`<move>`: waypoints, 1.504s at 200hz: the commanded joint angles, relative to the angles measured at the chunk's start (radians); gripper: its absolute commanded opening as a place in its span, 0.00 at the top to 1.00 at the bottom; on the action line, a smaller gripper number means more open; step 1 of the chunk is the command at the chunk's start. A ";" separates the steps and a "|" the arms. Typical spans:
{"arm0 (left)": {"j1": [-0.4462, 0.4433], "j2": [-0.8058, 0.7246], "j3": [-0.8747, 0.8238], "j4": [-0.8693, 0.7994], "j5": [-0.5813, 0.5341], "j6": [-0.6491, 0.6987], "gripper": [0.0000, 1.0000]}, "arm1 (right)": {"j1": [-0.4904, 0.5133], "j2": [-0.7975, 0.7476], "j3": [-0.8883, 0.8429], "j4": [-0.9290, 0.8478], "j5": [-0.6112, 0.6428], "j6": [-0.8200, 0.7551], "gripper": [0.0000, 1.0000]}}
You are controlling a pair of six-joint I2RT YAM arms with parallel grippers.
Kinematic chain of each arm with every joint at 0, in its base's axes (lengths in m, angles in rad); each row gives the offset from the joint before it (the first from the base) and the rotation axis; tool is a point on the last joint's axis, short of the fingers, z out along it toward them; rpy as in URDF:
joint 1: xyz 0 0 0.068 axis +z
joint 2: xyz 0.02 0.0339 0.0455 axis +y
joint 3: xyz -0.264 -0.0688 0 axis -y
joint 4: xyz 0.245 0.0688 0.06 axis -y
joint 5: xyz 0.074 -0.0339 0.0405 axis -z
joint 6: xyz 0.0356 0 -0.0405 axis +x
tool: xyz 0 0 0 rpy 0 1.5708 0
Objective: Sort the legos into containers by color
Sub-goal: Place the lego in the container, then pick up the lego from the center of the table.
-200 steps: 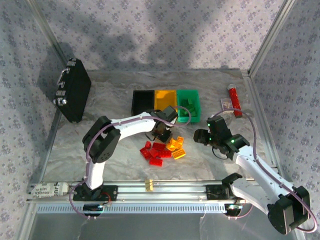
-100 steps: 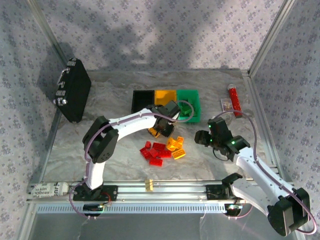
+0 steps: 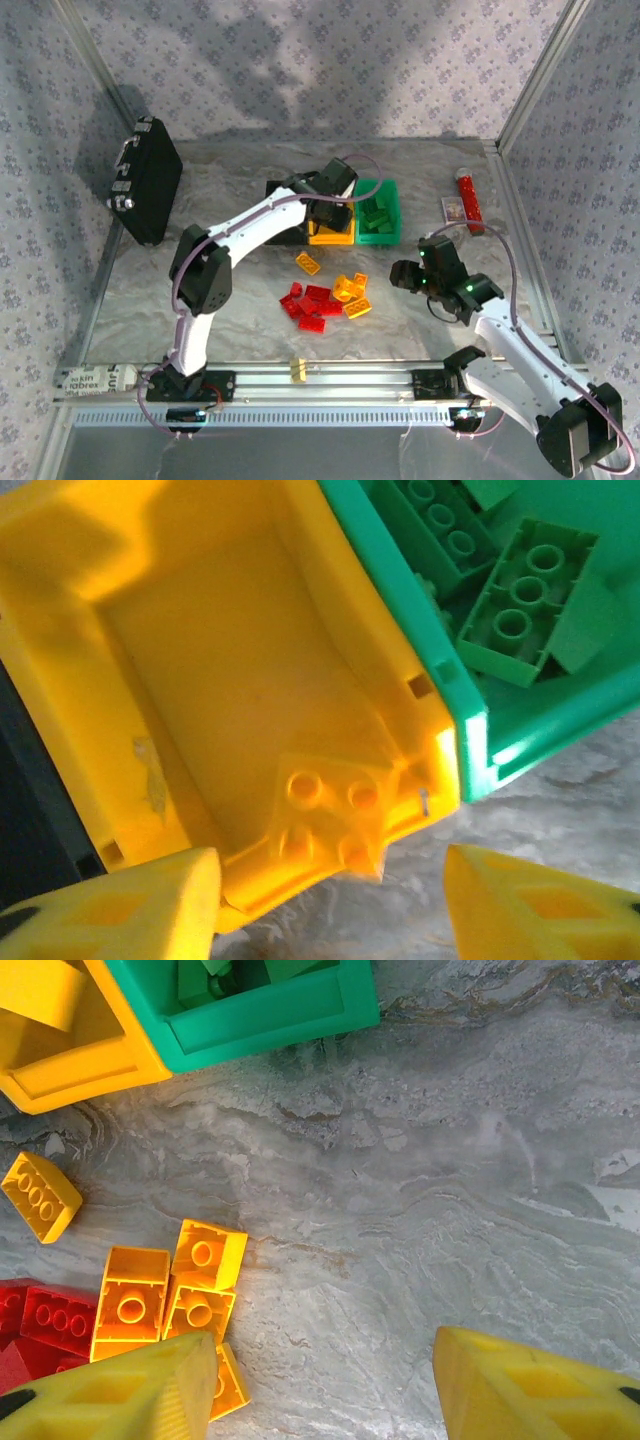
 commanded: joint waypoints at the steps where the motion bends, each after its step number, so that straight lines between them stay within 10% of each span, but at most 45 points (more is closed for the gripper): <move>1: -0.005 -0.004 -0.003 -0.053 -0.043 -0.027 0.32 | -0.009 -0.026 -0.012 -0.038 0.009 0.014 0.39; 101: -0.006 -0.319 -0.530 0.114 -0.052 -0.288 0.19 | -0.024 0.001 -0.053 0.025 -0.034 0.013 0.39; 301: 0.007 -0.127 -0.556 0.155 0.007 -0.708 0.30 | -0.033 -0.010 -0.066 0.021 -0.029 0.013 0.39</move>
